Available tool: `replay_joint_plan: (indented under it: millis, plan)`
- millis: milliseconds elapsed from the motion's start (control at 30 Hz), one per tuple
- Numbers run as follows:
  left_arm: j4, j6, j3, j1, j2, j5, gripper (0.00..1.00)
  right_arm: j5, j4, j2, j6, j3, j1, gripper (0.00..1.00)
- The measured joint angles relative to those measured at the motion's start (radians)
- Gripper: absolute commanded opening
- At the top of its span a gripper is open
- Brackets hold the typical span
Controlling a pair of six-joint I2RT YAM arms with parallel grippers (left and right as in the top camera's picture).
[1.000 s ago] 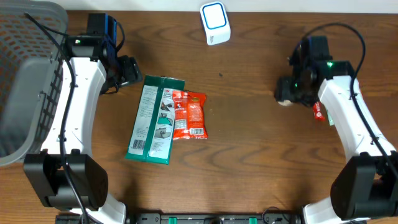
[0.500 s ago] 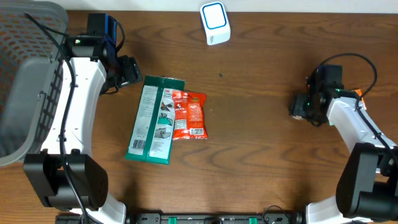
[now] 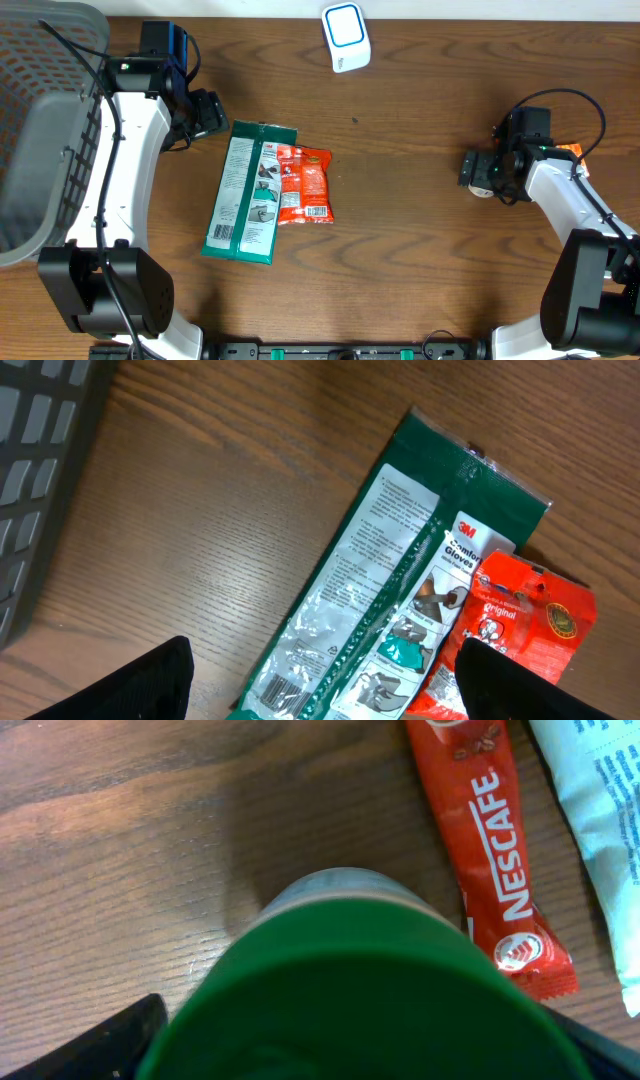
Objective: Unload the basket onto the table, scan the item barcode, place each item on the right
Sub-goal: 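Carry the jar right and lower it beside the Nescafe stick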
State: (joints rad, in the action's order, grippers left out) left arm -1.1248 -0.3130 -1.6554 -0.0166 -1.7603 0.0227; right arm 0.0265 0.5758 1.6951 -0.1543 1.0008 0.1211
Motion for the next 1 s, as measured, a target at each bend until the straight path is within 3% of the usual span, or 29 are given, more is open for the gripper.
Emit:
replay_joint_plan:
  millis: [200, 367, 567, 733, 900, 1000]
  plan:
    - [0.000, 0.000, 0.000, 0.000, 0.000, 0.000, 0.84, 0.000, 0.103, -0.001, 0.013, 0.032, 0.000, 0.86]
    - [0.000, 0.000, 0.000, 0.000, 0.000, 0.000, 0.84, -0.024, 0.140, -0.012, 0.020, 0.072, 0.000, 0.62]
    - [0.000, 0.000, 0.000, 0.000, 0.000, 0.000, 0.84, -0.093, 0.157, -0.016, 0.017, 0.078, 0.000, 0.52]
    - [0.000, 0.000, 0.000, 0.000, 0.000, 0.000, 0.84, -0.161, 0.170, -0.018, 0.017, 0.079, 0.000, 0.49]
    - [0.000, 0.000, 0.000, 0.000, 0.000, 0.000, 0.84, -0.196, 0.175, -0.019, 0.017, 0.079, 0.000, 0.53]
    - [0.000, 0.000, 0.000, 0.000, 0.000, 0.000, 0.84, -0.206, 0.180, -0.019, 0.017, 0.079, 0.000, 0.61]
